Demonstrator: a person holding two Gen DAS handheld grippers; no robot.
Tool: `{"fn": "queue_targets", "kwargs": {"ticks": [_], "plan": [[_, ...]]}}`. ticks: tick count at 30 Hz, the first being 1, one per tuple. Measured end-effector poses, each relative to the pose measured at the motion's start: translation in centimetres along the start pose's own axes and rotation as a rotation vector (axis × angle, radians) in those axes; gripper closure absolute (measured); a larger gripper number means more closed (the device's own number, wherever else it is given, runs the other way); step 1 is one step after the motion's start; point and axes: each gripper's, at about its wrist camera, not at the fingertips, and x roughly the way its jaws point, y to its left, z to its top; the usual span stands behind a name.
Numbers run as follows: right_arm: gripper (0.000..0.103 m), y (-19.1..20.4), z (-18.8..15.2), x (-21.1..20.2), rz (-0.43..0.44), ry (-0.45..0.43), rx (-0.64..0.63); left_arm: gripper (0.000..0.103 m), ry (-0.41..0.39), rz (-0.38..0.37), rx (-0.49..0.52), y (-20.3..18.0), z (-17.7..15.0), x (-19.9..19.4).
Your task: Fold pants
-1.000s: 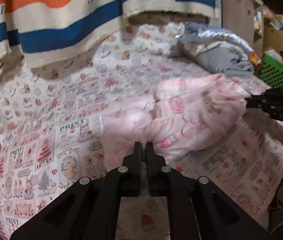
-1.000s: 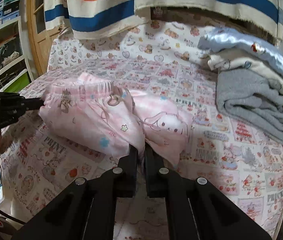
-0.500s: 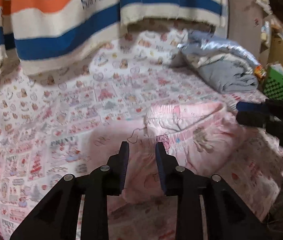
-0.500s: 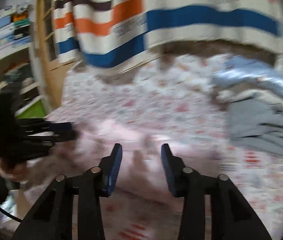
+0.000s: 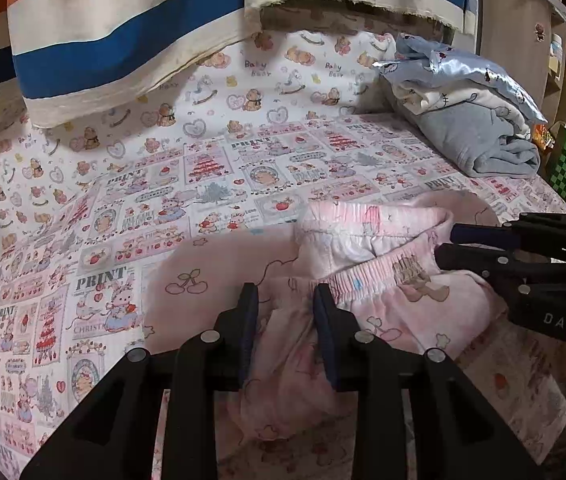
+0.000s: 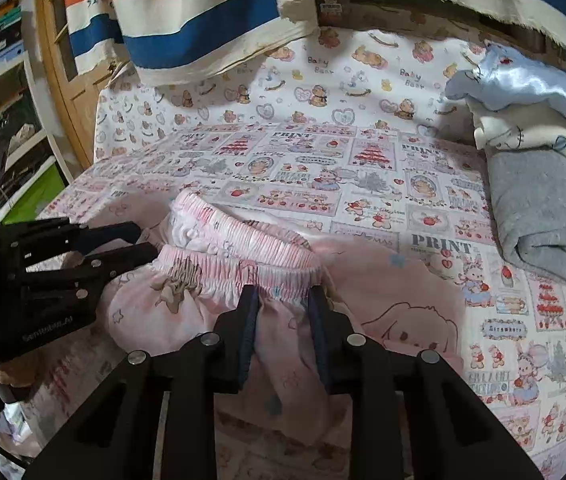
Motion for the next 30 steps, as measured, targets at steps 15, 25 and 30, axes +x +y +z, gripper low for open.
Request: {"fn": "queue_targets", "kwargs": {"ticks": [15,25,30], "plan": [[0.026,0.8,-1.0,-7.0,-0.075,-0.327,-0.014,0.002,-0.469,0.148,-0.05,0.3,-1.2,-8.3],[0.0,2.3,-1.5,-9.8,-0.194,-0.484,-0.065,0.0,-0.583,0.202,-0.024,-0.5,-2.1,-9.7],[0.0,0.3,-1.6,-9.1,-0.086,-0.298,0.04,0.0,-0.346,0.167,-0.05,0.3,-1.8,-8.6]]}}
